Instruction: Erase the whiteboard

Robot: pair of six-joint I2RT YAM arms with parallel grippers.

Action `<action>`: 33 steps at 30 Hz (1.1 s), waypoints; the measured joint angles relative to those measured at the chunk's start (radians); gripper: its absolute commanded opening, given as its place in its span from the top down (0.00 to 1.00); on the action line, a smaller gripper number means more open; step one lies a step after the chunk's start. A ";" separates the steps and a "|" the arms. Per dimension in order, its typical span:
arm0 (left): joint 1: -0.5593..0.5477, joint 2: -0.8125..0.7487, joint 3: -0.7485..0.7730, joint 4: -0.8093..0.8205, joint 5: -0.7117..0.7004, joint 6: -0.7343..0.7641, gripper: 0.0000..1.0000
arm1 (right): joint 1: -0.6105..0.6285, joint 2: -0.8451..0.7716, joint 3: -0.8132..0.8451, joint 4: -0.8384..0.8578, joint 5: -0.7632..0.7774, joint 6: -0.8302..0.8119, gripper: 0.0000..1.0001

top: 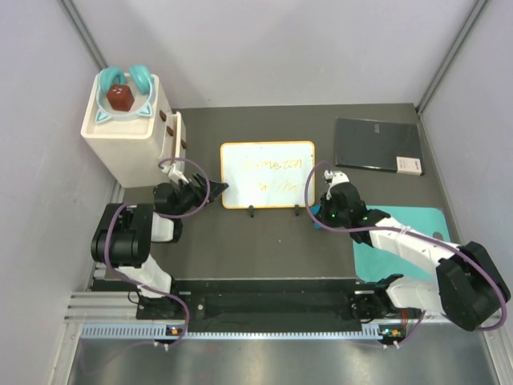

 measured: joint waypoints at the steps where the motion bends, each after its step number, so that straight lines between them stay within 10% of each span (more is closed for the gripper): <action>1: 0.000 0.013 -0.001 0.018 0.005 -0.005 0.20 | 0.000 -0.009 -0.002 -0.001 -0.002 0.003 1.00; 33: -0.019 0.235 -0.039 0.221 0.076 -0.099 0.34 | 0.000 -0.087 0.056 -0.018 -0.065 0.051 1.00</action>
